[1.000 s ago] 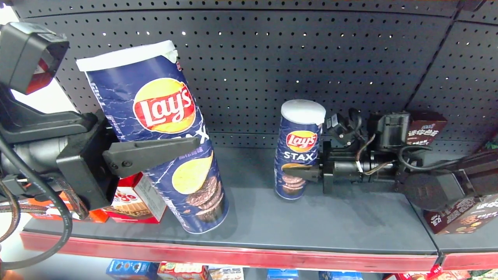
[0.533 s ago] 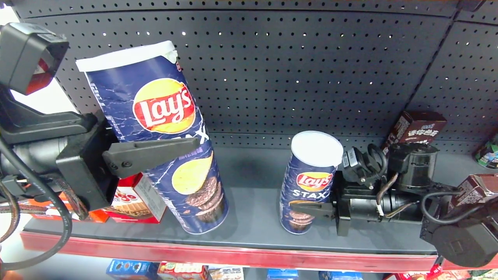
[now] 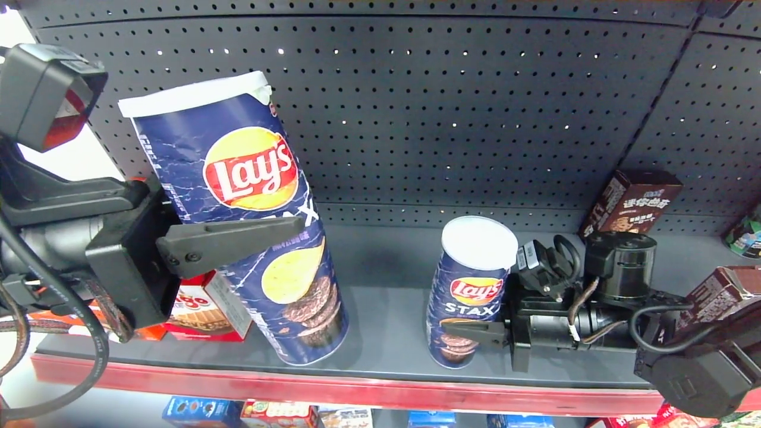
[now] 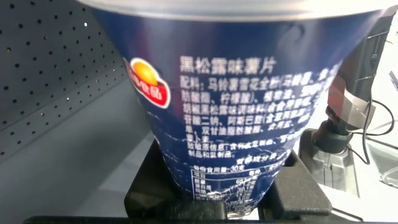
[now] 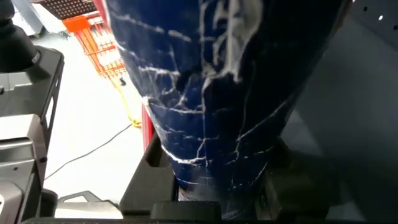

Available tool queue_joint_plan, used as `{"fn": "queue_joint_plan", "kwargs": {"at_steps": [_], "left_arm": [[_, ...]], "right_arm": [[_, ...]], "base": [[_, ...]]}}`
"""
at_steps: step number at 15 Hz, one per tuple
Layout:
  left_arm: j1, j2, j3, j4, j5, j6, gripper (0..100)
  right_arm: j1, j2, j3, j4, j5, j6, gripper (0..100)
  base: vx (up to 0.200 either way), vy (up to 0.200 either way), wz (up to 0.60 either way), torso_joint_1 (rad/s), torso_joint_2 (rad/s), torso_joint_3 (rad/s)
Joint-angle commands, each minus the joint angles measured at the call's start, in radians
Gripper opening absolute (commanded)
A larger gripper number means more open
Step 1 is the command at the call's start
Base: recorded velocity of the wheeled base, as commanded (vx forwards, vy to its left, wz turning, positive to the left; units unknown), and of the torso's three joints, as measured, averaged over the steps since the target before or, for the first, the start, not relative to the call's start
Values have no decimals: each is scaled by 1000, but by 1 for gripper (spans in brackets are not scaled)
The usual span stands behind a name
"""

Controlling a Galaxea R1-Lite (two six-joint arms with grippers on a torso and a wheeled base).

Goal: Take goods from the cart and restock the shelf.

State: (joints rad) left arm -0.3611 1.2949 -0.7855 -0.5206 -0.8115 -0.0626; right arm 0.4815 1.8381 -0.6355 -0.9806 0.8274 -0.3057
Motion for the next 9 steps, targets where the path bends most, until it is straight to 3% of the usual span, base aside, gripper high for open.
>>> {"fn": "queue_joint_plan", "kwargs": {"at_steps": [1,2,3,9], "left_arm": [[1,0,5,-1,0,0,0],[-1,0,17,-1,0,0,0],[-1,-5,23,-1,0,0,0],[-1,-28,32,-1,0,-2,0]], "right_arm": [[0,20,-7,-3,-1,-1,0],[0,18,-4,-4,-1,-1,0],[0,16,-3,-4,-1,-1,100],[-18,-56,2,-3,-28,-3,100]], "base": [[0,0,0,0,0,0],[0,0,0,0,0,0],[0,0,0,0,0,0],[0,0,0,0,0,0]]}}
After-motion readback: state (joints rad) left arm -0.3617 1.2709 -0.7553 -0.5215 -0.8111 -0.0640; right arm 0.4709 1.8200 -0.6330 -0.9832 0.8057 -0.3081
